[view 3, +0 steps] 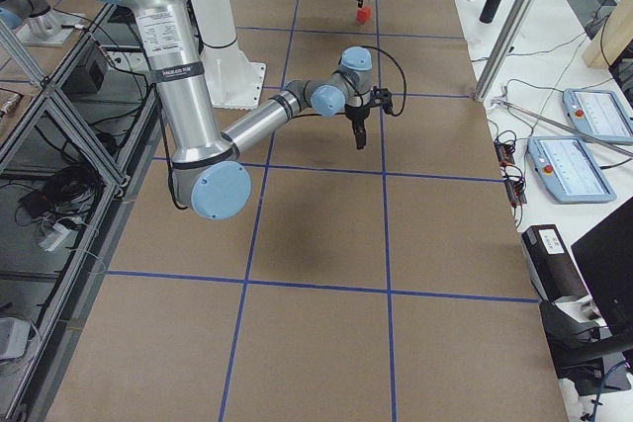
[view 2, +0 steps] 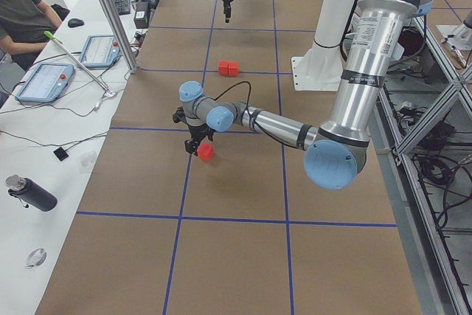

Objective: Form red blocks into L shape at center
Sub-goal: 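Lower the left gripper onto the far red cube and grasp it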

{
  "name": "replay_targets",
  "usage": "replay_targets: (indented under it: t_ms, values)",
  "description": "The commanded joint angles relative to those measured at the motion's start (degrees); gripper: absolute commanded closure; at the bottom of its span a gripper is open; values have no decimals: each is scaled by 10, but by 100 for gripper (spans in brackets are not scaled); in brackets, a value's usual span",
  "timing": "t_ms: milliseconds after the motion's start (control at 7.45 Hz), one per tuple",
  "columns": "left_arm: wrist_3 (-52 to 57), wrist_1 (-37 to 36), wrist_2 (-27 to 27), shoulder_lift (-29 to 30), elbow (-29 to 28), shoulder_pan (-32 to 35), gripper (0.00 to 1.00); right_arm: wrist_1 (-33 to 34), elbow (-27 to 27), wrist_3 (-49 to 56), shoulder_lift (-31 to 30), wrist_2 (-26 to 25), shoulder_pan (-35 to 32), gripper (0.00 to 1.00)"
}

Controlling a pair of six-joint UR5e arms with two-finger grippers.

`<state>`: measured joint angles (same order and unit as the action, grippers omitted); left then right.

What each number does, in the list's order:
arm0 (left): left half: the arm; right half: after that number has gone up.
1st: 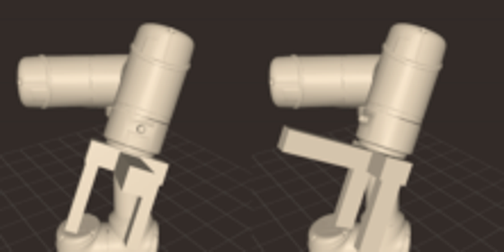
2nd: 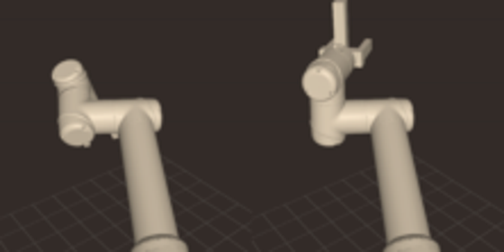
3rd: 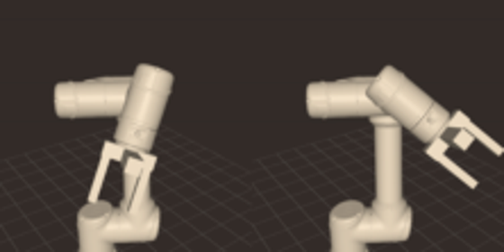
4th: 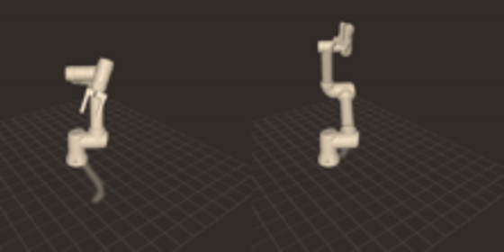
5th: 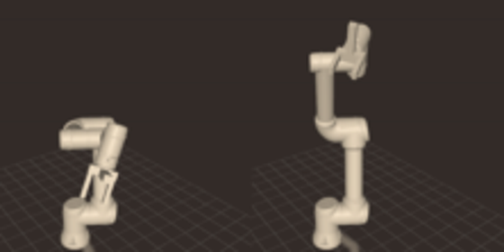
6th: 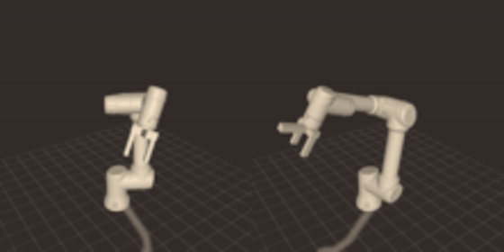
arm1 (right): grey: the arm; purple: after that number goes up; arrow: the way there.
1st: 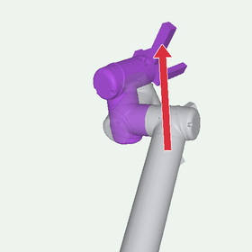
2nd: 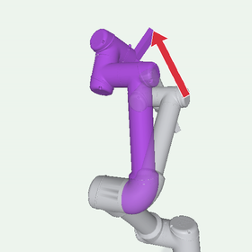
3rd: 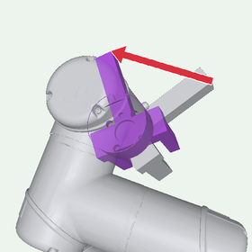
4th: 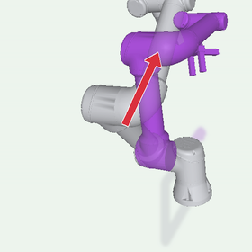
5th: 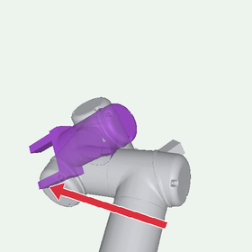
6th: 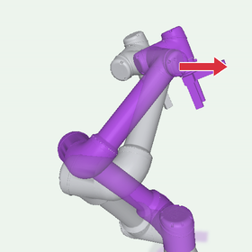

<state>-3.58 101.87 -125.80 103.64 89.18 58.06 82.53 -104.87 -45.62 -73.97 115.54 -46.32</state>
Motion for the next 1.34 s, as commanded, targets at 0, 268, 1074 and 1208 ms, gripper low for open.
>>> replay_targets:
  t_ms: [0,268,1074,1208]
  values:
    - [-3,1,-1,17,-22,-1,1,0,0,0,1,0,0,0]
    - [-5,1,-1,24,-33,-1,1,0,0,0,1,-1,0,0]
    - [-35,2,-2,27,-41,-8,2,1,0,1,1,0,0,0]
    - [-39,2,-2,28,-41,-11,3,1,1,1,1,0,0,0]
